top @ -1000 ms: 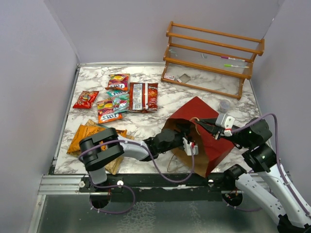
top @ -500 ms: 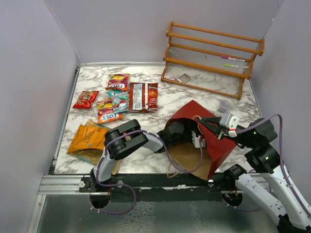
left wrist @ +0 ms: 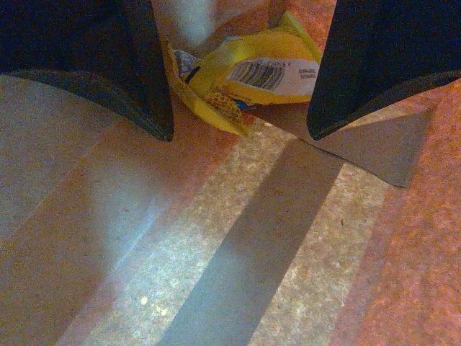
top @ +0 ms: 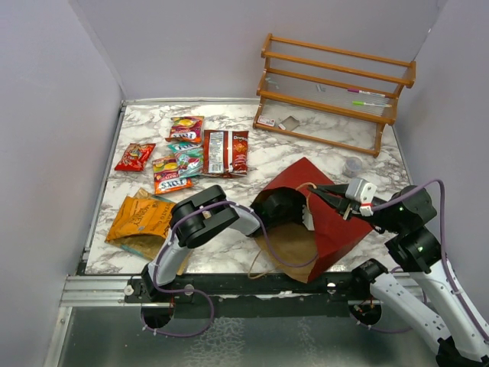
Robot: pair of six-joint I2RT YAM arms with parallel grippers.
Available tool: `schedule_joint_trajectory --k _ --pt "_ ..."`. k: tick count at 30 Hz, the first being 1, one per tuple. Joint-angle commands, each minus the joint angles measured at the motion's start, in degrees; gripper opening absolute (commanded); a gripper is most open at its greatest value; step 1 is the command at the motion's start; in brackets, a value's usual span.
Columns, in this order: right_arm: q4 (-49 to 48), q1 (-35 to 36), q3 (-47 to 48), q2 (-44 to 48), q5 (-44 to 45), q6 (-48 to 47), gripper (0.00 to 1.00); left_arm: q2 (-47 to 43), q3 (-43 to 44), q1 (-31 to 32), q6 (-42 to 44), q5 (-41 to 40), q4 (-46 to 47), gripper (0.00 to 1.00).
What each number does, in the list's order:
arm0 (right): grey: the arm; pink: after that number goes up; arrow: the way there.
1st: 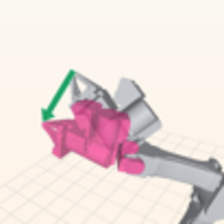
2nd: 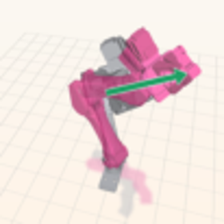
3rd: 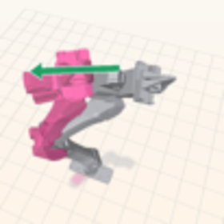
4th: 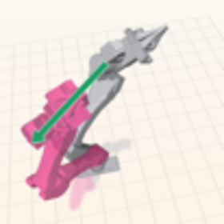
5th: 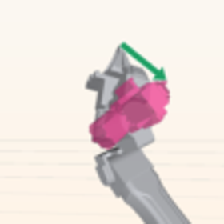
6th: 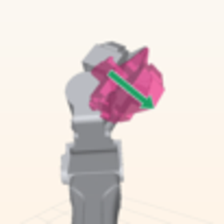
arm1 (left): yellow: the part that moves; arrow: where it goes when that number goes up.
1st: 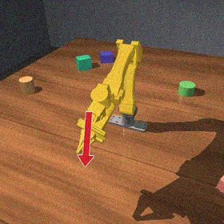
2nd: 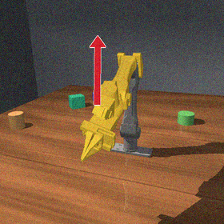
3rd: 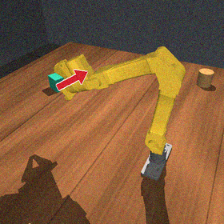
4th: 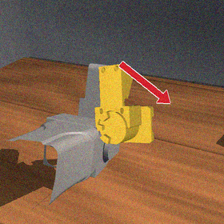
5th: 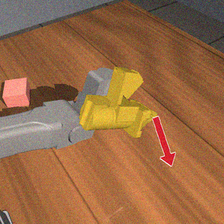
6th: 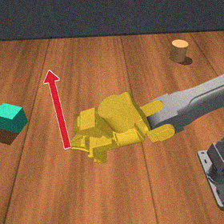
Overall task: Take the snacks out of the paper bag
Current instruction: Take out the snack from the paper bag.
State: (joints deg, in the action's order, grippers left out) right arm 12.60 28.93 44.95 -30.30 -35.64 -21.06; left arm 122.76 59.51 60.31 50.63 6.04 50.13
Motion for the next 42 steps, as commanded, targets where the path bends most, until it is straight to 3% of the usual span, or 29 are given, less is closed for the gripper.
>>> schedule_joint_trajectory --k 1,4,7,12,19,25,28,36,42 --pt "-1.1 0.2 1.2 -0.4 -1.5 0.3 0.02 -3.3 -0.5 -0.3 -3.2 -2.5 -5.9 0.78" --pt "-1.1 0.2 1.3 -0.6 -1.5 0.2 0.02 -2.9 1.6 -0.3 -4.0 -4.8 -12.6 0.78" --pt "-1.2 0.2 1.3 -0.4 -1.4 0.2 0.02 -2.1 1.8 -0.3 -4.4 -7.9 -12.0 0.72" --pt "-0.6 0.2 1.7 0.0 -1.3 0.4 0.02 -2.6 1.7 0.0 -2.9 -13.5 -8.6 0.42" --pt "-0.5 0.2 0.9 0.5 0.3 0.4 0.02 -7.7 -0.8 2.6 -0.7 -14.7 -5.8 0.25" --pt "-2.3 0.2 -0.7 -0.7 2.5 2.0 0.02 -14.9 -2.8 5.6 -6.5 -13.4 -5.7 0.13" --pt "-3.5 0.2 -1.5 -1.1 4.4 3.5 0.02 -19.3 -4.8 6.9 -10.8 -11.6 -6.6 0.02" --pt "-4.4 0.2 -2.5 -0.5 11.9 5.9 0.02 -39.9 -14.4 9.3 -21.2 -3.3 -13.3 0.0" --pt "-5.4 0.2 -3.6 0.3 19.2 7.1 0.02 -59.7 -16.5 9.6 -30.1 6.8 -30.0 0.0"
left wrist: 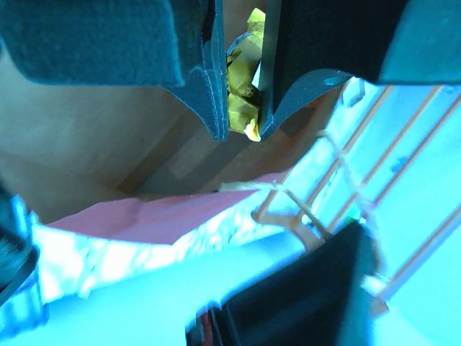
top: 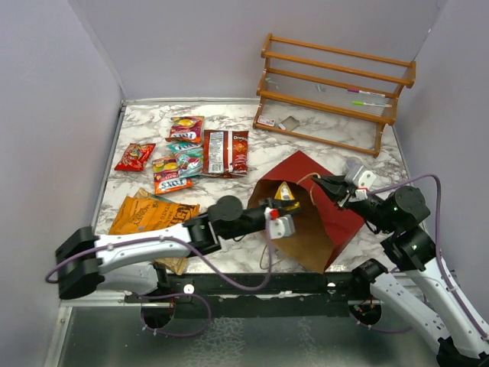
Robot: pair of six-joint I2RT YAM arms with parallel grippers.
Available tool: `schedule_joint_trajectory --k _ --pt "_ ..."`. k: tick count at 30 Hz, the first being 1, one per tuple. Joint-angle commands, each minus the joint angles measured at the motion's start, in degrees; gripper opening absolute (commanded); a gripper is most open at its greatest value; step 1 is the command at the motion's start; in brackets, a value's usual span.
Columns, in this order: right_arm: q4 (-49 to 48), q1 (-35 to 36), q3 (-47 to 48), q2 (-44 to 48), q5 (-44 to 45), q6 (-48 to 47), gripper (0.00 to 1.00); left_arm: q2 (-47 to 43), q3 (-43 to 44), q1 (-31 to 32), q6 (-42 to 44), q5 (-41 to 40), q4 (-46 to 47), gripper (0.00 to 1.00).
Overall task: Take the snacks out of the paper bag
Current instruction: Take out the snack from the paper bag, then place the snack at the center of the board, then adjust the paper bag at the center of the board.
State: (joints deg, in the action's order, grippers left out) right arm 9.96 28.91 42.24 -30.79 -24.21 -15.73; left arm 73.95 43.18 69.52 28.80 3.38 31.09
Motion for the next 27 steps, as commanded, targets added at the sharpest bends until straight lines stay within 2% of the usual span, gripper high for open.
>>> schedule_joint_trajectory --k 1,5,8,10,13,15,18,21,24,27 --pt "-2.9 0.2 -0.9 0.7 8.6 1.9 0.02 -13.6 0.2 0.4 -9.2 10.2 -14.1 0.0" --pt "-2.9 0.2 -1.0 0.4 9.5 1.5 0.02 -22.1 3.9 0.3 -11.8 5.4 -28.0 0.0" --pt "-2.8 0.2 -1.1 0.2 9.2 1.0 0.02 -27.1 4.8 0.3 -10.6 -4.6 -31.7 0.0" --pt "-2.7 0.2 -1.4 0.1 9.1 0.7 0.02 -29.4 3.9 0.2 -8.5 -16.3 -30.5 0.0" --pt "-1.9 0.2 -1.3 -0.1 9.0 0.5 0.02 -29.2 2.4 -0.6 -5.8 -39.3 -24.2 0.0" --pt "-1.1 0.2 -1.2 0.0 8.9 0.5 0.02 -26.9 2.1 -3.9 -4.9 -48.8 -22.8 0.0" --pt "-0.5 0.2 -1.3 0.6 8.7 0.8 0.02 -23.0 3.5 -13.5 -11.7 -46.3 -29.8 0.0" --pt "-0.1 0.2 -1.3 1.2 8.5 1.2 0.02 -20.4 2.0 -21.2 -14.6 -41.8 -31.3 0.0" --pt "0.2 0.2 -1.1 1.3 8.3 1.9 0.02 -16.8 0.4 -24.3 -11.7 -38.4 -29.0 0.0" --pt "0.4 0.2 -0.3 0.6 6.5 2.7 0.02 -10.2 0.1 -25.7 -7.4 -38.9 -25.6 0.0"
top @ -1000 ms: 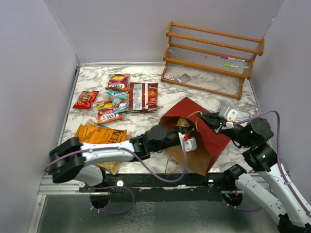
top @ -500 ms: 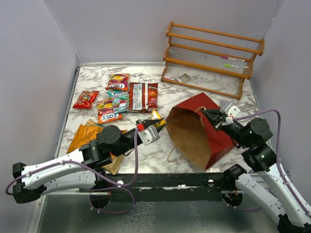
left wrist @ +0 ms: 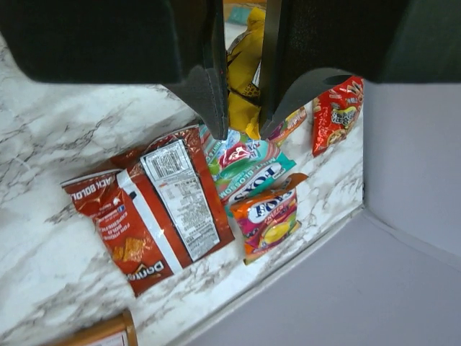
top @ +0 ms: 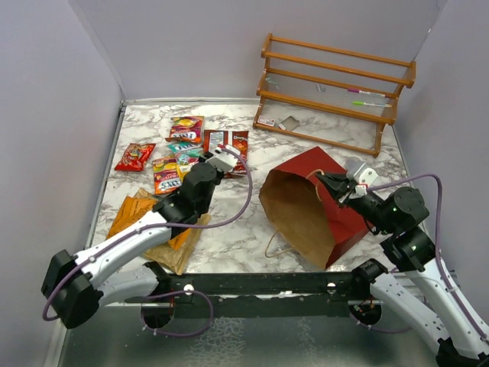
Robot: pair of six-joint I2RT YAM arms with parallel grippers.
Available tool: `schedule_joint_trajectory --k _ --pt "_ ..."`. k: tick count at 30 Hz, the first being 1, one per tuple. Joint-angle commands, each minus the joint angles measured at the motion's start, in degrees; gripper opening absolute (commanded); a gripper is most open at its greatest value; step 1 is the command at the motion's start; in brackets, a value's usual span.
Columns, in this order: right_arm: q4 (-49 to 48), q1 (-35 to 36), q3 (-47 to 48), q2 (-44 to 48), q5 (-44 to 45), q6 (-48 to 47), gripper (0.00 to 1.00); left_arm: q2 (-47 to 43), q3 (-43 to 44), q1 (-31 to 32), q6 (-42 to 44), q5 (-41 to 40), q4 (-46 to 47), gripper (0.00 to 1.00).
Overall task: Take the snacks out of the paper bag
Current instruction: Adjust the paper bag at the center of the board.
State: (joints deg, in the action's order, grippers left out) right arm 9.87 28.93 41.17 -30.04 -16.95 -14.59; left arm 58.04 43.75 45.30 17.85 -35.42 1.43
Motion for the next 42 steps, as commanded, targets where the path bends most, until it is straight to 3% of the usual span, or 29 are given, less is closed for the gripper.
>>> schedule_joint_trajectory --k 1,6,15,17,20,25,30,33,36,42 --pt "0.6 0.1 1.1 -0.5 -1.4 1.9 0.02 8.3 -0.2 -2.5 3.4 -0.5 4.9 0.0" --pt "1.5 0.2 3.6 -1.3 -3.5 2.6 0.02 16.2 1.8 -7.9 -3.8 5.6 3.3 0.0" --pt "-0.2 0.2 4.7 -0.9 -3.1 4.1 0.02 23.1 0.2 -10.2 -8.7 12.5 3.2 0.01" --pt "-0.3 0.2 5.3 -1.5 -3.2 5.2 0.02 24.0 0.9 -10.5 -9.2 12.2 1.8 0.09" --pt "-2.1 0.2 5.4 -2.9 -7.0 6.4 0.02 23.0 0.5 -10.5 -9.1 11.2 2.2 0.31" --pt "-6.1 0.2 7.2 -6.2 -8.5 13.1 0.02 20.0 -0.8 -10.7 -9.4 11.3 3.5 0.49" --pt "-4.3 0.2 13.9 -10.1 1.2 18.0 0.02 15.1 -3.4 -10.7 -9.3 11.6 6.7 0.61" --pt "0.0 0.2 18.1 -12.2 13.0 20.8 0.02 12.4 -4.8 -10.7 -8.8 11.1 9.1 0.65" --pt "1.7 0.2 19.3 -12.9 23.6 23.2 0.02 10.7 -5.5 -10.7 -8.5 10.3 10.2 0.67" --pt "5.2 0.2 19.4 -15.2 34.5 24.4 0.02 9.7 -5.8 -10.7 -8.4 10.2 10.4 0.68"
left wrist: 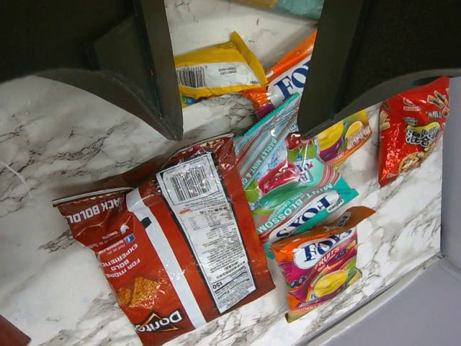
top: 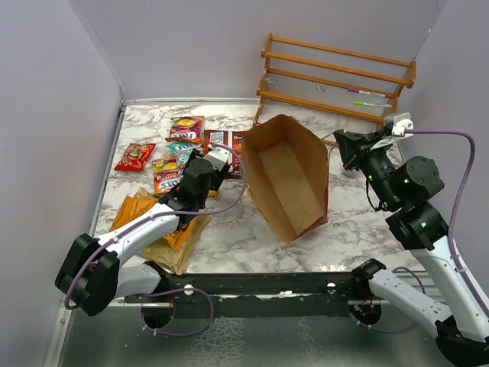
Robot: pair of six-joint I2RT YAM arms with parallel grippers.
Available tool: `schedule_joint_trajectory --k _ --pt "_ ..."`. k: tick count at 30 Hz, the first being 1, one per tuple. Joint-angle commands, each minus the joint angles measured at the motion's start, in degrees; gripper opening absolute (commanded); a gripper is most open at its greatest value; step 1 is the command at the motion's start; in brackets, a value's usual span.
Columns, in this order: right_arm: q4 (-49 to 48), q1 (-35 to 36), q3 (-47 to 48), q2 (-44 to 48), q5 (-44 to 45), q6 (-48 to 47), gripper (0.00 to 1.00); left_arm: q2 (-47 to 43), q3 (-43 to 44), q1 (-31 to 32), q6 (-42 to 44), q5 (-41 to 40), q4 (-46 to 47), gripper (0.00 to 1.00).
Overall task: Take the snacks out of the paper bag
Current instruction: Adjust the paper bag at the center of the board, then reset both arms
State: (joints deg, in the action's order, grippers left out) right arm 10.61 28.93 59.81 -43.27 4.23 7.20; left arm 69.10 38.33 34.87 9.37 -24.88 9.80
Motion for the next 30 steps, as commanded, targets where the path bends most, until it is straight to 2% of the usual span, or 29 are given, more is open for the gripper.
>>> schedule_joint_trajectory --k 1,5,9,15,20,26,28,30 --pt "5.7 0.2 0.5 -2.7 15.0 2.7 0.02 -1.5 -0.4 -0.2 0.1 -0.3 1.9 0.68" --pt "9.5 0.2 -1.9 -5.2 22.0 2.2 0.02 -2.1 -0.5 -0.2 0.1 0.0 1.9 0.69" --pt "9.2 0.1 -4.6 -6.0 28.5 0.0 0.02 -2.9 -0.7 -0.2 -0.1 0.0 2.0 0.69" --pt "9.6 -0.2 -3.3 -9.4 37.3 -4.3 0.02 -3.8 -0.9 -0.2 -0.4 0.2 2.1 0.7" --pt "7.7 -1.7 -4.7 -8.1 38.1 -6.7 0.02 -5.0 -1.2 -0.2 -0.5 0.2 2.1 0.7" --pt "9.4 -1.8 -5.1 -5.7 34.2 -6.0 0.03 -6.0 -0.9 -0.2 -2.5 -0.3 2.4 0.7" --pt "10.2 -1.8 -4.7 -4.7 33.0 -5.6 0.07 -6.8 -0.3 -0.2 -3.9 -0.3 2.3 0.78" --pt "11.5 -1.8 -4.1 -3.7 32.3 -5.2 0.15 -7.8 0.5 -0.2 -5.3 -0.3 1.9 0.86"
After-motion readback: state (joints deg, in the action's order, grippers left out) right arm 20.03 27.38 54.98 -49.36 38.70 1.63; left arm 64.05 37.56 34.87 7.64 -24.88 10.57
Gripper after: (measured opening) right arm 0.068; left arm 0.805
